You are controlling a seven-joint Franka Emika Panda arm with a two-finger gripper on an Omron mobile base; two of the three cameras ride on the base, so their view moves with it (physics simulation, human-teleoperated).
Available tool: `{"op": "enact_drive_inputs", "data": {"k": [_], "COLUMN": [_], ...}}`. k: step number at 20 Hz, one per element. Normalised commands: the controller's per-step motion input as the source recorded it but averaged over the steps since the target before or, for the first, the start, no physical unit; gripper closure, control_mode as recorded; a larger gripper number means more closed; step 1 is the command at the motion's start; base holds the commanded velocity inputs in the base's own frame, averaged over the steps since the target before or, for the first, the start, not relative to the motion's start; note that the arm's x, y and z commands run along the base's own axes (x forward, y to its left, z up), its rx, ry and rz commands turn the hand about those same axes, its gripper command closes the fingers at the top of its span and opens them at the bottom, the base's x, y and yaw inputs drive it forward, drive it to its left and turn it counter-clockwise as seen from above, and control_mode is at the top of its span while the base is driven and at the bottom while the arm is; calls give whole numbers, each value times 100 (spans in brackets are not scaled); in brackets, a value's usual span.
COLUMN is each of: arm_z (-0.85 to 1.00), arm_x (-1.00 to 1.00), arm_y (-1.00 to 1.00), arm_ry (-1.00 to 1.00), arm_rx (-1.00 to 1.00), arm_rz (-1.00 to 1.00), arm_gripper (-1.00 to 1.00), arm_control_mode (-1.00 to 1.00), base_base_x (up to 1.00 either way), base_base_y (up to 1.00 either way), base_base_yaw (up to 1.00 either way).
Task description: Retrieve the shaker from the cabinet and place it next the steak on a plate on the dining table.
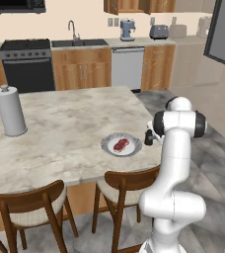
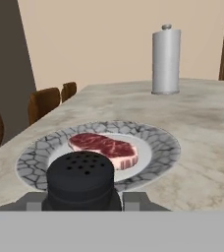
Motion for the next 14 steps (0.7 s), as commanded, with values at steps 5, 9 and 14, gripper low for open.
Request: {"op": "enact_drive_inputs", "data": {"k": [5, 9, 14], "arm_z": [-26, -34, -34], "arm_x": [18, 0, -8], "arm_y": [0, 0, 0], "arm_ry": [1, 0, 0], "arm_rx": [0, 1, 4], "arm_rz": [0, 0, 0], "arm_gripper": [100, 100, 100], "arm_control_mode": [-100, -100, -100], "base_base_x": [0, 0, 0], "base_base_y": [0, 0, 0], "base_base_yaw": [0, 0, 0]}}
